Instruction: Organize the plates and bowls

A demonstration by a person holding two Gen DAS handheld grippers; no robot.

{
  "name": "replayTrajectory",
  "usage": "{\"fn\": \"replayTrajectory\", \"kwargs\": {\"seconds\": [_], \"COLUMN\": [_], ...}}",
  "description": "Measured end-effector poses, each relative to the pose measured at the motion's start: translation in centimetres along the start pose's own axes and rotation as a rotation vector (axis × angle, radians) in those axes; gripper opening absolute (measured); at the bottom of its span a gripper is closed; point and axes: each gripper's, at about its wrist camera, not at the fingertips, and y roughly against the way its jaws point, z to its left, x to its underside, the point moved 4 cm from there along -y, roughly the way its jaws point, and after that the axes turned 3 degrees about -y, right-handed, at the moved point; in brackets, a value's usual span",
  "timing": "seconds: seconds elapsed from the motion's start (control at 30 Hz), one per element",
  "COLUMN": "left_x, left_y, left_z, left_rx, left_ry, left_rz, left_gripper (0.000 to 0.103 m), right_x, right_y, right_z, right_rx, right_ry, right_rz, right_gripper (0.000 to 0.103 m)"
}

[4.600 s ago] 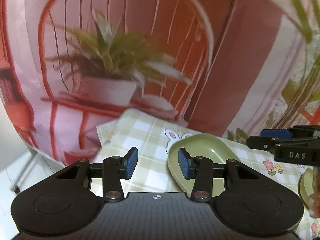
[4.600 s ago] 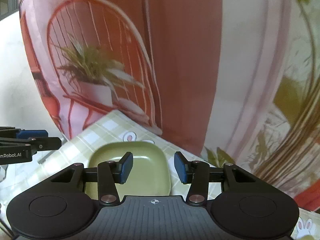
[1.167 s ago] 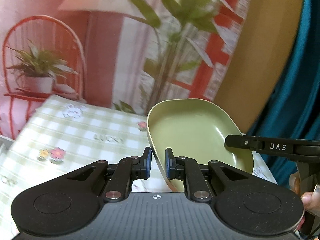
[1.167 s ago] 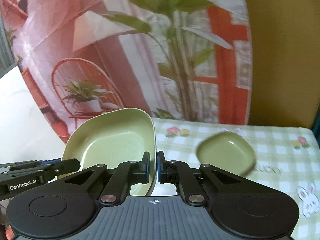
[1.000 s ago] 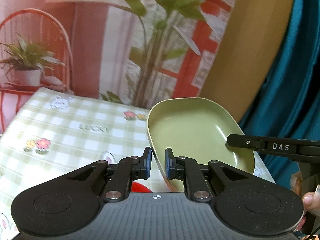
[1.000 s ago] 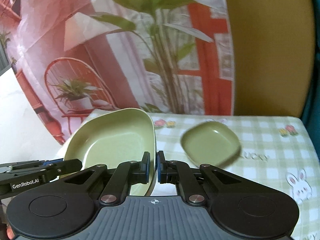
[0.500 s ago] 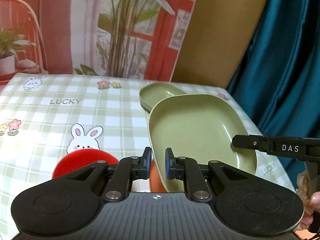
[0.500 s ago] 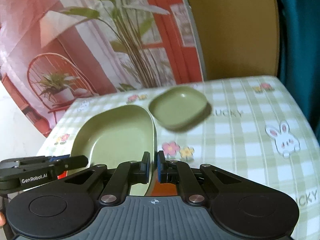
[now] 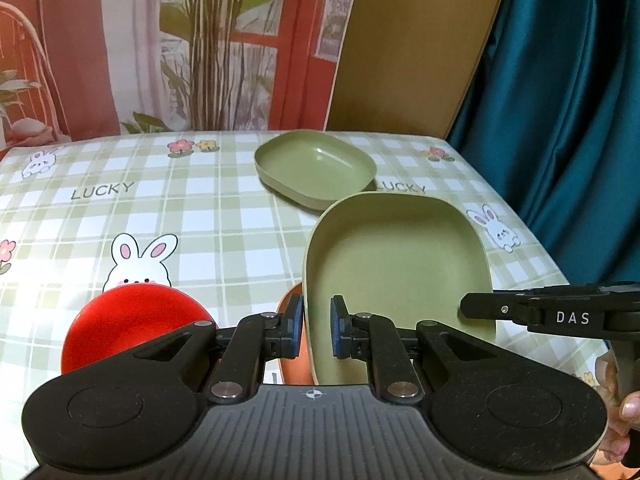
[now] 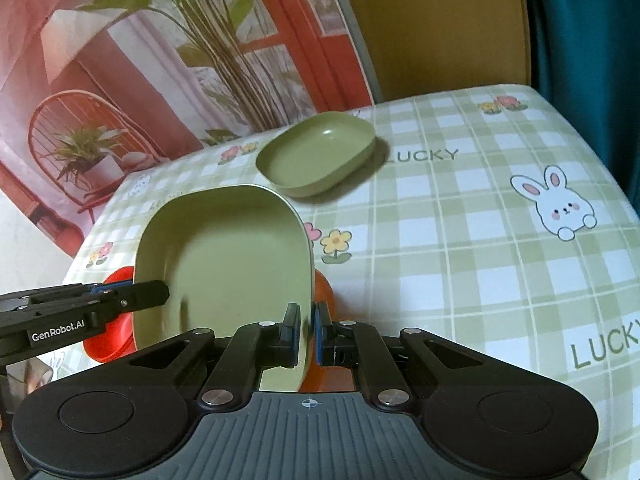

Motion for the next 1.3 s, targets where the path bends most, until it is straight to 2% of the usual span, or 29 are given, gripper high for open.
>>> {"fn": "replayTrajectory", "kwargs": {"seconds": [0.33, 0.77, 1.3], "left_x": [1.0, 2.0, 2.1], "left_y": [-1.2, -2.2, -2.4], "left_z": [0.4, 0.7, 0.8], "left_rx": [-0.005, -0.014, -0.011], "left_ry": [0.017, 0.021, 0.031], "left_rz": [0.047, 0.071, 0.065], "left_gripper": [0.015, 0.015, 0.015], "right_x": [1.6, 1.7, 1.3], "right_y": [-1.3, -2.0, -2.6], "right_z": [-0.3, 0.0, 0.9], "right_rx": [0.013, 0.034, 0.069], "right_ry": [0.007, 0.041, 0.106], "right_rz": [0.043, 0.055, 0.049], "right_gripper": [0.009, 0.009, 0.018]}}
